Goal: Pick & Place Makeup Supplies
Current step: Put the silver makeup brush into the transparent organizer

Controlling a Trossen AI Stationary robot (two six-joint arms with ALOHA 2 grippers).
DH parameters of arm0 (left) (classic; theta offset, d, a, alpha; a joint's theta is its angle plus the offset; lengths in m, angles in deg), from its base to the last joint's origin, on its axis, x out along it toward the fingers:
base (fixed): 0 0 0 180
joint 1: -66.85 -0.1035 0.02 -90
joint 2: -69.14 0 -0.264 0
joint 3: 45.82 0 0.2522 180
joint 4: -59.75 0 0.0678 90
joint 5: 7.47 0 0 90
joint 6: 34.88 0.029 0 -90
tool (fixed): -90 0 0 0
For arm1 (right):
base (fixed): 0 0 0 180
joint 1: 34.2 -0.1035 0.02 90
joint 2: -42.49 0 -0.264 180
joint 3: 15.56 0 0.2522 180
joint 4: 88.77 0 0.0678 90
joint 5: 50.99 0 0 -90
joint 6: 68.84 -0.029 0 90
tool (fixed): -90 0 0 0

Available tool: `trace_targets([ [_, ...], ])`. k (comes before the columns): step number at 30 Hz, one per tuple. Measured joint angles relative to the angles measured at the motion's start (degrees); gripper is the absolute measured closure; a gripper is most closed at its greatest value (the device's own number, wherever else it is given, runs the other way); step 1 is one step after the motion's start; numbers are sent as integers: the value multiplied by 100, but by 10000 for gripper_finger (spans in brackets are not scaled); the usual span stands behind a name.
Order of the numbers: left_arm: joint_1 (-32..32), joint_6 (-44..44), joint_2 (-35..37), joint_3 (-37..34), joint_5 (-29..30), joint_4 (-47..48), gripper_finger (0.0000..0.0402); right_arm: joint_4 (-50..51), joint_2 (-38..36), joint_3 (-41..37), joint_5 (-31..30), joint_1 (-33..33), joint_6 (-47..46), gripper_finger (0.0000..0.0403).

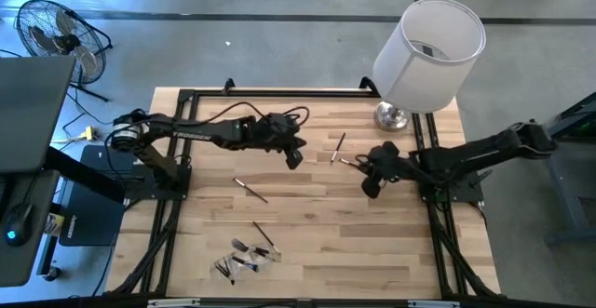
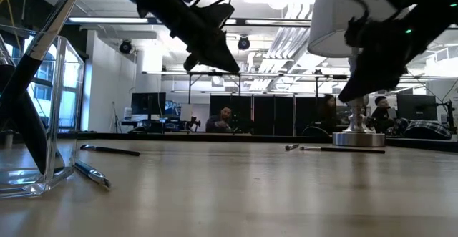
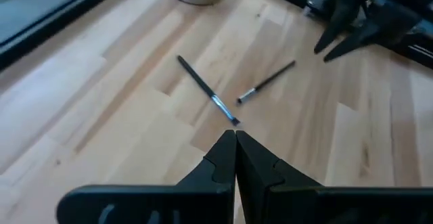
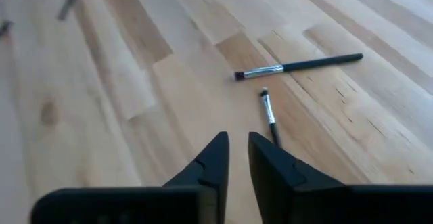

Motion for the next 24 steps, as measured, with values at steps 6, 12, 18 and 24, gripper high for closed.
trace_targets([
  [6, -61, 95, -182, -9, -314, 27, 401, 266, 1180, 481, 667, 600, 522, 294],
  [12, -61, 157, -366, 7, -559, -98, 401, 724, 2161, 960, 852, 955, 1121, 267],
  [18, -56, 150, -523, 5, -1070, -35, 401, 889, 2676, 1052, 830, 1205, 1282, 269],
  [24, -56, 154, -658, -3, -1202, -58, 401, 749, 3000, 936, 1259, 1250, 1263, 317],
])
